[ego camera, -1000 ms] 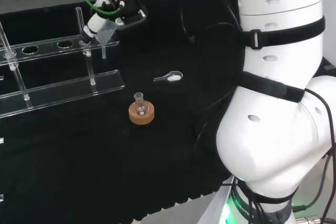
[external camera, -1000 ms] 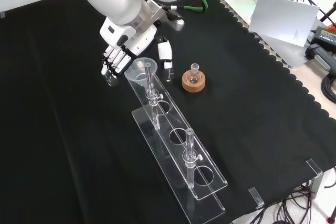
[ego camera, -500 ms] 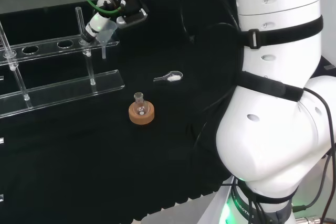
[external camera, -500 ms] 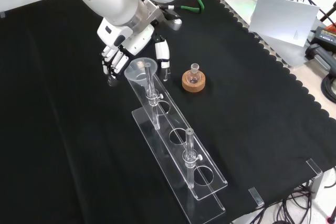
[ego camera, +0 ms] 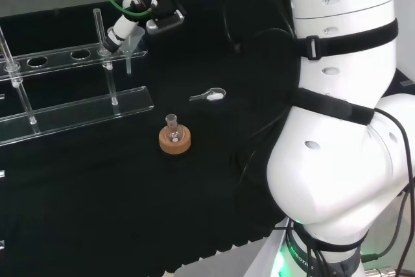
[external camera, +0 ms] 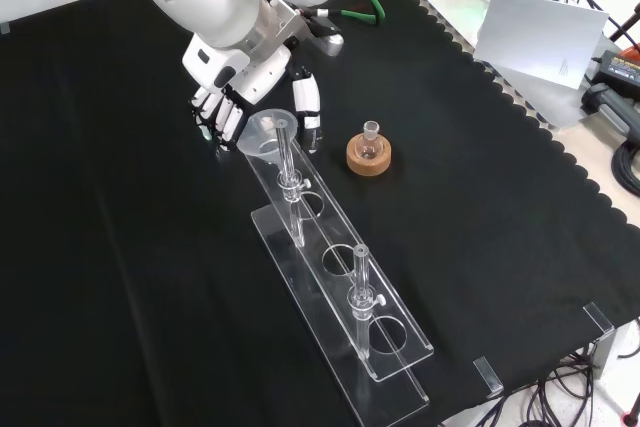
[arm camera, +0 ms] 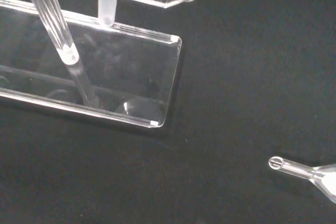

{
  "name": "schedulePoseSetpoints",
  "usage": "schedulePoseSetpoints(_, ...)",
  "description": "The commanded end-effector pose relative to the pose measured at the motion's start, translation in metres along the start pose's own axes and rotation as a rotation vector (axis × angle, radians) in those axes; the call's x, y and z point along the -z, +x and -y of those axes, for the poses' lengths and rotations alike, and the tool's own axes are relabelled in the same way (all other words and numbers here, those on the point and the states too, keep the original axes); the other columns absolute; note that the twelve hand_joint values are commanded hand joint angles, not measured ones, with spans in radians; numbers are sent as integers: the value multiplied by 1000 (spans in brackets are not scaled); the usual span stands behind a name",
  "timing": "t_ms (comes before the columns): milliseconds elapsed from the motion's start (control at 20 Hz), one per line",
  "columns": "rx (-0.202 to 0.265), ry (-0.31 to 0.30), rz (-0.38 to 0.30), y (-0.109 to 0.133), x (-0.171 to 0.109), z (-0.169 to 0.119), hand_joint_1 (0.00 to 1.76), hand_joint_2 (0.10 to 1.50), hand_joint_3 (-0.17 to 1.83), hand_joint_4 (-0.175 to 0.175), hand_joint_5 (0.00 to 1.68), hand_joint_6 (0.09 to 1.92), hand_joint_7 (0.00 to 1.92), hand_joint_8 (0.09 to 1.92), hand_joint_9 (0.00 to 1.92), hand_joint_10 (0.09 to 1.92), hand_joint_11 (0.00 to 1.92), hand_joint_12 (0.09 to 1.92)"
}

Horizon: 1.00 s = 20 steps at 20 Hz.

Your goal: Pick up the funnel from the transparent funnel stand.

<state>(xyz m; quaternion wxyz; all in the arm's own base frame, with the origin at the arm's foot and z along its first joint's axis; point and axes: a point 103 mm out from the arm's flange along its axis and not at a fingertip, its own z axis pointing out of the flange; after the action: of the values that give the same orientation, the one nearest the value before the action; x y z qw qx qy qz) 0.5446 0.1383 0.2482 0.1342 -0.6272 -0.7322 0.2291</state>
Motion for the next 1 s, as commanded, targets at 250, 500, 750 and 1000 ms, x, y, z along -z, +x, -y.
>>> schedulePoseSetpoints(250, 0, -13, 22, -7, -1, 4, 441, 767, 18, 24, 584, 87, 647, 471, 317, 686, 0, 1045)
schedulePoseSetpoints(500, -8, -35, 25, -5, -1, 6, 523, 783, 27, 27, 670, 87, 771, 455, 426, 632, 0, 1113)
schedulePoseSetpoints(750, -10, -69, 12, -6, 4, 9, 558, 785, 29, 29, 701, 87, 827, 450, 480, 601, 0, 1144)
schedulePoseSetpoints(1000, -5, -110, 11, -6, 12, 14, 584, 787, 31, 37, 732, 87, 845, 445, 507, 577, 0, 1167)
